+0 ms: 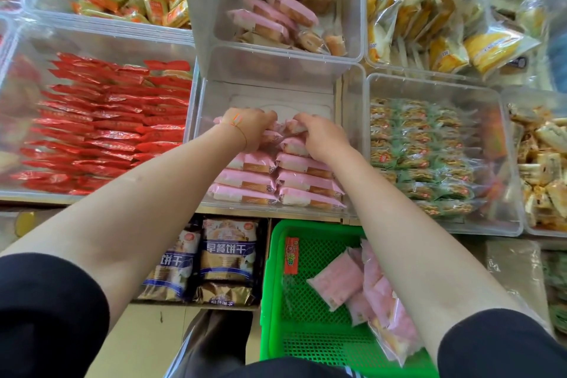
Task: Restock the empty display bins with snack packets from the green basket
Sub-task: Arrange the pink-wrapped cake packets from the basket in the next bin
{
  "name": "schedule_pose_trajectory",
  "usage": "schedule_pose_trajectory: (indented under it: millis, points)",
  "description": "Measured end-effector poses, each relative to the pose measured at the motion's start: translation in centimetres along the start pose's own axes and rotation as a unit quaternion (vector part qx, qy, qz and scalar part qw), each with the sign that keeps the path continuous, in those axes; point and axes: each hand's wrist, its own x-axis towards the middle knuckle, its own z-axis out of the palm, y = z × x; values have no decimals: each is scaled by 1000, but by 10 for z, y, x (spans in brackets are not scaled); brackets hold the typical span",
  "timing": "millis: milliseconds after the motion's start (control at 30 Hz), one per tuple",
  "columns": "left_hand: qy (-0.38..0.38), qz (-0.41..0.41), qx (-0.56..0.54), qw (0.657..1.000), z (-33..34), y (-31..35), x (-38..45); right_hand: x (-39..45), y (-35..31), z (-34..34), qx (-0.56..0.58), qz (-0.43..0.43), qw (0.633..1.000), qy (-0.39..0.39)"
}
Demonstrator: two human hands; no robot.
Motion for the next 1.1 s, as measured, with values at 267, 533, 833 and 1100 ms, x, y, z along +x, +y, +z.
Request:
schedule_pose_trajectory:
  millis: [267, 533, 833, 1100]
  points:
    - [-38, 59, 106, 992, -3, 5, -6, 1, 0, -14, -4, -25, 991, 134]
    - [-60, -32, -51, 996, 0, 14, -20, -9, -9, -11, -75, -31, 996, 26]
    - [-31, -62, -64, 996, 13, 12, -22, -9, -11, -9, -65, -28, 997, 38]
    - [18, -58, -80, 995, 19, 5, -28, 23, -11, 3, 83, 43, 991, -97]
